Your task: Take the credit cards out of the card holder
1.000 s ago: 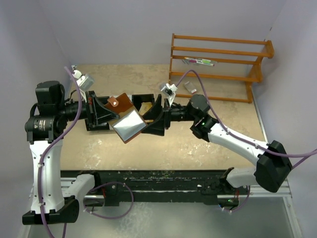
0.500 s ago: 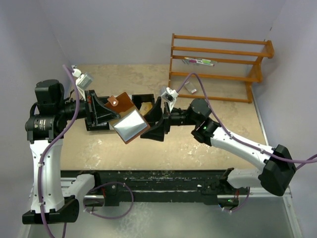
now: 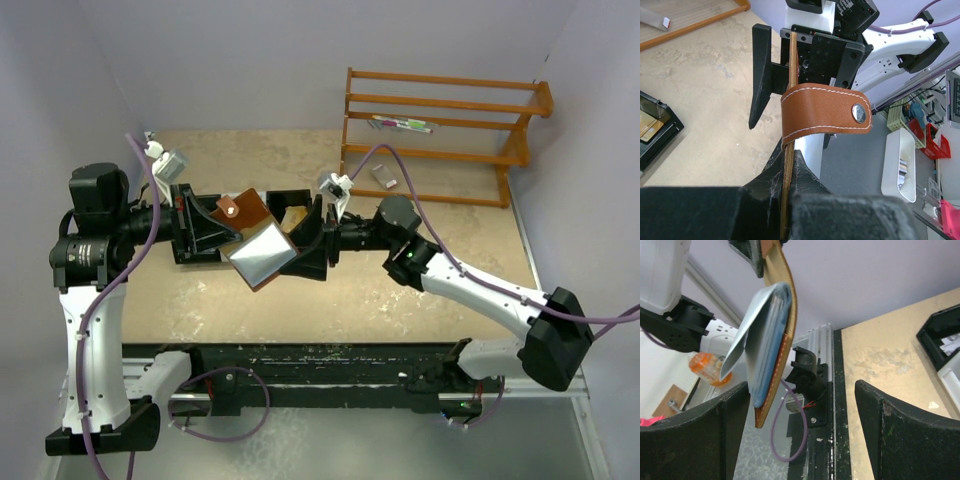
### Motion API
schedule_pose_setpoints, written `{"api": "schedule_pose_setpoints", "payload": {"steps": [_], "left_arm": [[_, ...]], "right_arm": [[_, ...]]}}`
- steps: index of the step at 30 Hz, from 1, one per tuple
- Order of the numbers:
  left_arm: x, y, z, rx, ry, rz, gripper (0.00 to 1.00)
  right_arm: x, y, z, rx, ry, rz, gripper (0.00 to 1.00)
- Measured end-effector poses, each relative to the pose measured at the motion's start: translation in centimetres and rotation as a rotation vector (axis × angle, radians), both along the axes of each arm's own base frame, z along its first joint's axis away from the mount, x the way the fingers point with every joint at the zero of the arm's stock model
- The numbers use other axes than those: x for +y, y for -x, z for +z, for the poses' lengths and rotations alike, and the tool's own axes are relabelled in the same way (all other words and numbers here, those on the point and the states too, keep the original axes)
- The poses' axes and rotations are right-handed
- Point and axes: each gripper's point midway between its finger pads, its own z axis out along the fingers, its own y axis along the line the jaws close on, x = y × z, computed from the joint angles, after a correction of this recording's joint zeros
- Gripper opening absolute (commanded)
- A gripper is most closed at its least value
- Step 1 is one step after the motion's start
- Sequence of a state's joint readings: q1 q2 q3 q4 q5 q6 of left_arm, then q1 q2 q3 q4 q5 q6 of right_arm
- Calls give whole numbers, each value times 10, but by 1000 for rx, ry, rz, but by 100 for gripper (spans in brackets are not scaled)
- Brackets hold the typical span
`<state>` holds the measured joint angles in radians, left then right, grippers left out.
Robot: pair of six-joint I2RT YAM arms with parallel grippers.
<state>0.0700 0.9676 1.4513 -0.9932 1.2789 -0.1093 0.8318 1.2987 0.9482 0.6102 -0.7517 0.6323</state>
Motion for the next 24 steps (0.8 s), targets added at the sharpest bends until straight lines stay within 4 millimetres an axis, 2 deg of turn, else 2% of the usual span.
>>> {"api": "schedule_pose_setpoints", "payload": {"steps": [12, 16, 24], "left_arm": [[0, 3, -2, -2, -6, 0, 0], [0, 3, -2, -2, -7, 0, 0], [0, 5, -2, -8, -9, 0, 0]], "right_arm": [[3, 12, 7, 30, -47, 109, 85], [6, 2, 8, 55, -40, 81, 83], [16, -23, 21, 81, -42, -11, 82]]}}
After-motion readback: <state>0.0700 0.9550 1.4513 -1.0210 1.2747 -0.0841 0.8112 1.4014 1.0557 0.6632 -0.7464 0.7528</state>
